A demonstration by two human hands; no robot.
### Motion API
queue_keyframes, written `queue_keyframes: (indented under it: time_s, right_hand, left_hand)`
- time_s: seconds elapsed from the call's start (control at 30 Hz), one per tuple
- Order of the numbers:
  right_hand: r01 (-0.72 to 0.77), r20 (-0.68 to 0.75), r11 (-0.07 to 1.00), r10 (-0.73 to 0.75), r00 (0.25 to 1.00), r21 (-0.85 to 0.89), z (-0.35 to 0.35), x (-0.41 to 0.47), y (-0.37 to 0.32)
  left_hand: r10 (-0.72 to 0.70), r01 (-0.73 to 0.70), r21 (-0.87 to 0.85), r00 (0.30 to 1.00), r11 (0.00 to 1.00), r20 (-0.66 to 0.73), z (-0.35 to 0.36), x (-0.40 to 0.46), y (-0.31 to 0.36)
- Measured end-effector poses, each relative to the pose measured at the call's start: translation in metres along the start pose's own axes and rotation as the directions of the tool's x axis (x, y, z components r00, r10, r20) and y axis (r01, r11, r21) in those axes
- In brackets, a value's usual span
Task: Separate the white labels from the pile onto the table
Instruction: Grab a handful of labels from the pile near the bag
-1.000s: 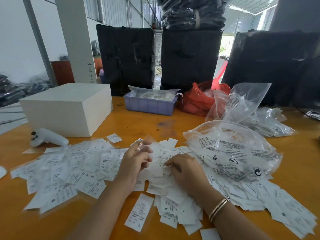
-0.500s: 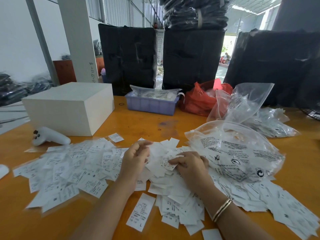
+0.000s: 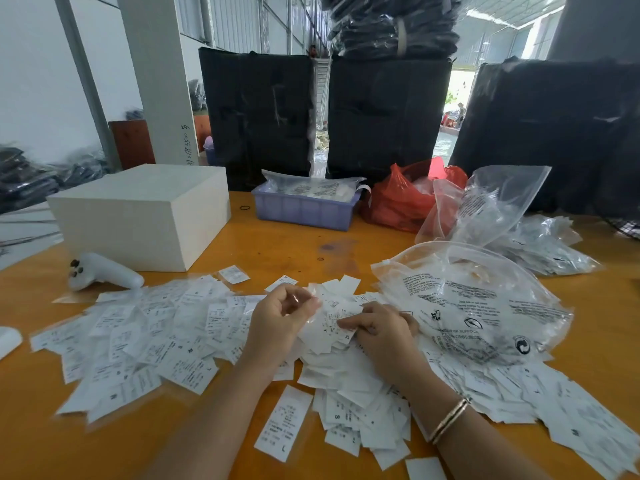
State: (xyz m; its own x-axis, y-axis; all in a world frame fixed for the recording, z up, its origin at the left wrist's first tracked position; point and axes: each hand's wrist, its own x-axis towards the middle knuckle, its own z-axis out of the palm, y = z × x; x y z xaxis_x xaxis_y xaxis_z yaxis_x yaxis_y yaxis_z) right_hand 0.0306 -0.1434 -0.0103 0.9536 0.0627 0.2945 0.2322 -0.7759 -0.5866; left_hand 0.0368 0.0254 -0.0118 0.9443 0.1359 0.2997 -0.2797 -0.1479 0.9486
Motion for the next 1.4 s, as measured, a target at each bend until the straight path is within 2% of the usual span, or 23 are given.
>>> queue_keyframes:
  time_s: [0.1, 0.23, 0.3, 0.43, 0.5, 0.6, 0.7, 0.77, 0.87, 1.03, 1.17, 1.4]
  right_hand:
    - [0.022, 0.058, 0.999, -0.019, 0.998, -0.037, 0.0006, -0.0006, -0.0011]
    - [0.018, 0.03, 0.988, -0.023, 0.999, 0.152, 0.0009, -0.0009, -0.0005]
    - [0.014, -0.041, 0.959, -0.003, 0.999, 0.283, -0.0002, -0.0012, 0.0013]
    - [0.026, -0.161, 0.919, 0.042, 0.986, 0.394, -0.0029, -0.0003, 0.0043]
    - [0.0, -0.18, 0.813, 0.129, 0.975, 0.582, -0.0045, 0.0005, 0.0043]
    - [-0.01, -0.137, 0.544, 0.23, 0.964, 0.839, -0.0048, 0.0011, 0.0036]
    - [0.004, -0.099, 0.341, 0.262, 0.96, 0.94, -0.0041, 0.0007, 0.0031]
    - [0.02, -0.091, 0.288, 0.234, 0.968, 0.957, -0.0038, 0.0005, 0.0019]
    - [0.037, -0.095, 0.342, 0.152, 0.984, 0.939, -0.0024, 0.0001, -0.0004]
    - [0.071, -0.121, 0.47, 0.077, 0.99, 0.88, -0.0011, -0.0008, -0.0013]
    - [0.071, -0.113, 0.523, 0.05, 0.992, 0.85, -0.0014, -0.0015, -0.0011]
    - [0.128, -0.169, 0.721, -0.015, 0.986, 0.681, -0.0017, -0.0034, -0.0014]
  left_hand:
    - [0.191, -0.194, 0.225, 0.981, 0.955, 0.037, 0.0016, -0.0024, -0.003]
    - [0.334, -0.345, 0.342, 0.938, 0.874, 0.093, 0.0023, -0.0044, -0.0046]
    - [0.362, -0.38, 0.364, 0.924, 0.85, 0.121, 0.0023, -0.0047, -0.0055]
    - [0.341, -0.376, 0.38, 0.927, 0.845, 0.158, 0.0023, -0.0054, -0.0056]
    - [0.318, -0.361, 0.383, 0.932, 0.85, 0.173, 0.0025, -0.0051, -0.0058]
    - [0.272, -0.333, 0.39, 0.941, 0.859, 0.203, 0.0031, -0.0059, -0.0049]
    - [0.237, -0.31, 0.398, 0.946, 0.863, 0.223, 0.0042, -0.0062, -0.0044]
    - [0.218, -0.296, 0.402, 0.949, 0.866, 0.229, 0.0044, -0.0064, -0.0044]
    - [0.209, -0.294, 0.409, 0.948, 0.864, 0.239, 0.0039, -0.0064, -0.0048]
    - [0.215, -0.302, 0.418, 0.946, 0.857, 0.244, 0.0046, -0.0056, -0.0054]
    - [0.225, -0.303, 0.38, 0.945, 0.874, 0.236, 0.0036, -0.0059, -0.0055]
    - [0.209, -0.243, 0.298, 0.968, 0.923, 0.142, 0.0031, -0.0067, -0.0014]
